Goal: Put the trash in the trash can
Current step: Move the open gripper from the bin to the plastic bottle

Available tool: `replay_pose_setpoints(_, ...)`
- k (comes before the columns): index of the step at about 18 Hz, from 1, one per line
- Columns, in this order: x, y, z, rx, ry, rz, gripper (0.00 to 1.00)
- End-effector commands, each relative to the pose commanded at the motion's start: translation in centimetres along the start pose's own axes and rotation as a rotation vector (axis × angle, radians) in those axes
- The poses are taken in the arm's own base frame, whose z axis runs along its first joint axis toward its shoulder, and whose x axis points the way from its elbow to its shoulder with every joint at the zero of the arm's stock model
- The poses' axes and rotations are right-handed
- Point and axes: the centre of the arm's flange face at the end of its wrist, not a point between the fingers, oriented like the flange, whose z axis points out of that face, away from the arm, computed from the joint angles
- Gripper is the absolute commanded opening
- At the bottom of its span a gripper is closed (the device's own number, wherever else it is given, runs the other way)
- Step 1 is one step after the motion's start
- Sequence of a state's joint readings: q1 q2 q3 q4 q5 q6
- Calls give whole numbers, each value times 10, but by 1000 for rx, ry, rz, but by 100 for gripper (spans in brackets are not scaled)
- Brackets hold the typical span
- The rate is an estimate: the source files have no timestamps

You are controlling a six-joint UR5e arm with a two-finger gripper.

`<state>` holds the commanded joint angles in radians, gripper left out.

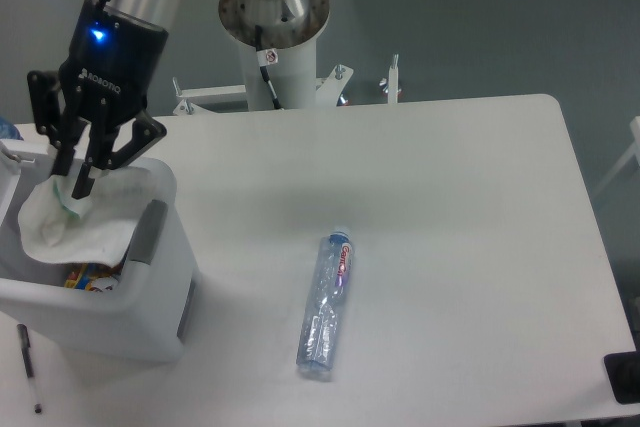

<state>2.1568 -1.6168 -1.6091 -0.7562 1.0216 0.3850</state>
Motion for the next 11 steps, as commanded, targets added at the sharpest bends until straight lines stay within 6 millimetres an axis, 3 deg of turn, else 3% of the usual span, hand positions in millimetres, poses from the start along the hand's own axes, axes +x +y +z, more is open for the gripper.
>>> replay_pose_setpoints(3, -4, -1, 0, 2, -4, -2, 100)
replay_pose_setpoints(5, -19, -3, -4, 9, -26, -14, 100)
replay_pose_setpoints(11, -130, 35, 6, -35, -116, -166, 100)
